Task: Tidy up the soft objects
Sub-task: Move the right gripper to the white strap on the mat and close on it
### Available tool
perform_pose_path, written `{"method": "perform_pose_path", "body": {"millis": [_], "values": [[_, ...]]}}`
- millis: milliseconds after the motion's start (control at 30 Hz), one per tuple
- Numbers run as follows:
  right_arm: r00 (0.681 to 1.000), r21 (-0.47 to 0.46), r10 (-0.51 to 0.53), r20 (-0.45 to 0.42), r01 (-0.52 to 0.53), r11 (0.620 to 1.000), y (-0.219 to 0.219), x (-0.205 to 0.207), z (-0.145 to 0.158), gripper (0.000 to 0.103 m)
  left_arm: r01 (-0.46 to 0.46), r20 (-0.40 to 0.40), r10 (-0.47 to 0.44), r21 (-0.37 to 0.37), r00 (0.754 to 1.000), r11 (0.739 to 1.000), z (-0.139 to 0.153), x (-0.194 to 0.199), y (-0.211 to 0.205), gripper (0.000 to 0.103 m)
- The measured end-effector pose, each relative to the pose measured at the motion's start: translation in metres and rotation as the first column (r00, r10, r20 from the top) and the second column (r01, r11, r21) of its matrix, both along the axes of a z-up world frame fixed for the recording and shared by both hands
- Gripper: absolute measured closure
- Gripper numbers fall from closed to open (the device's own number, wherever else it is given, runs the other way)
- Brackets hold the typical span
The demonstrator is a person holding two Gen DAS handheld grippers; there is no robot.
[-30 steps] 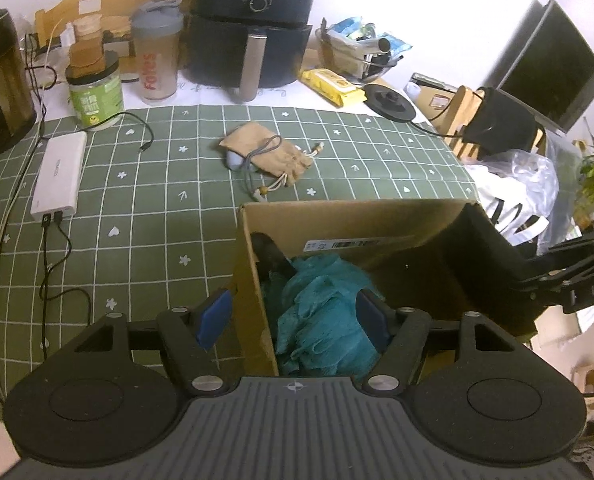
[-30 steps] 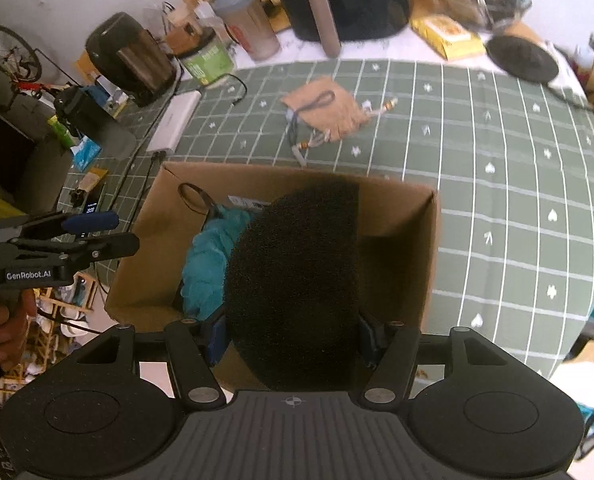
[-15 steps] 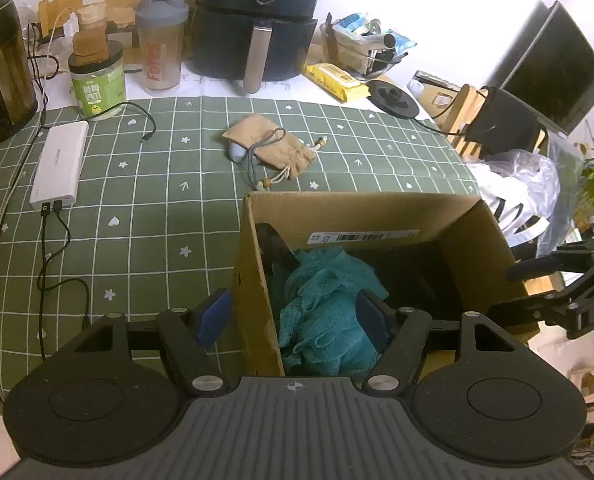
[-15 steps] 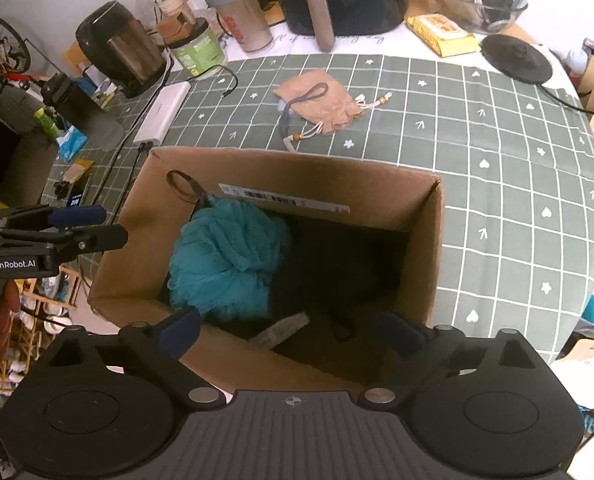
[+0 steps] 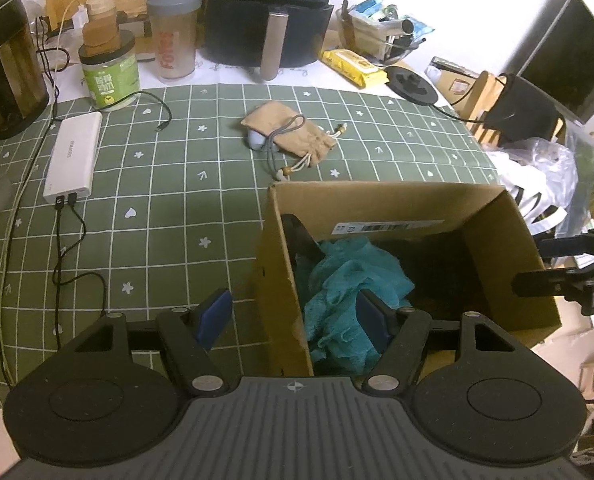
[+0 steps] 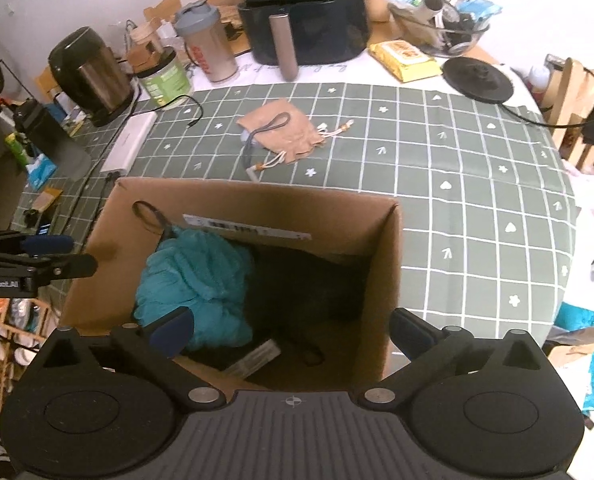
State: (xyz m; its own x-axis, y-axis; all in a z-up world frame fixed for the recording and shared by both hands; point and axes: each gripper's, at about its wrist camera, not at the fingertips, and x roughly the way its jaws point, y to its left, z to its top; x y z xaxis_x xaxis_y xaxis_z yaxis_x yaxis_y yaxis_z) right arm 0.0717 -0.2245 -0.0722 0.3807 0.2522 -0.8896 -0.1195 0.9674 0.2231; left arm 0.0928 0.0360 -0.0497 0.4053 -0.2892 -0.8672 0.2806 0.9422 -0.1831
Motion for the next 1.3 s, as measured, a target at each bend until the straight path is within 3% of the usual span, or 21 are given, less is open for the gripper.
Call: {"method": "perform_pose_path", "body": {"millis": [67, 200, 400, 600, 867, 1300], "values": [[1.000, -0.024, -0.005, 0.009, 0.005, 1.000, 0.000, 0.000, -0.001, 0.000, -0.001, 0.004, 0.001, 0.007, 1.000, 1.000, 0.001, 0.002, -0.001, 0.035], [0.999, -0.054, -0.015, 0.035, 0.017, 0.998, -0.001, -0.001, -0.002, 0.000, 0.002, 0.037, -0.002, 0.003, 0.999, 1.000, 0.004, 0.005, -0.002, 0.025], [0.995, -0.063, -0.037, 0.091, 0.043, 0.997, -0.010, 0.004, -0.003, 0.000, 0.016, 0.087, -0.019, 0.032, 0.996, 0.999, 0.009, 0.012, -0.011, 0.024], [0.992, -0.098, -0.027, 0.126, 0.039, 0.994, -0.022, 0.016, 0.000, 0.000, 0.031, 0.138, -0.041, 0.078, 0.990, 0.996, 0.010, 0.019, -0.021, 0.014], [0.992, -0.101, -0.027, 0.126, 0.040, 0.994, -0.049, 0.043, 0.000, 0.000, 0.053, 0.160, -0.075, 0.138, 0.984, 0.989, 0.011, 0.029, -0.034, 0.014], [0.994, -0.087, 0.031, 0.103, -0.022, 0.996, -0.078, 0.096, -0.016, 0.000, 0.016, 0.187, -0.063, 0.243, 0.980, 0.970, 0.015, 0.042, -0.049, 0.014]]}}
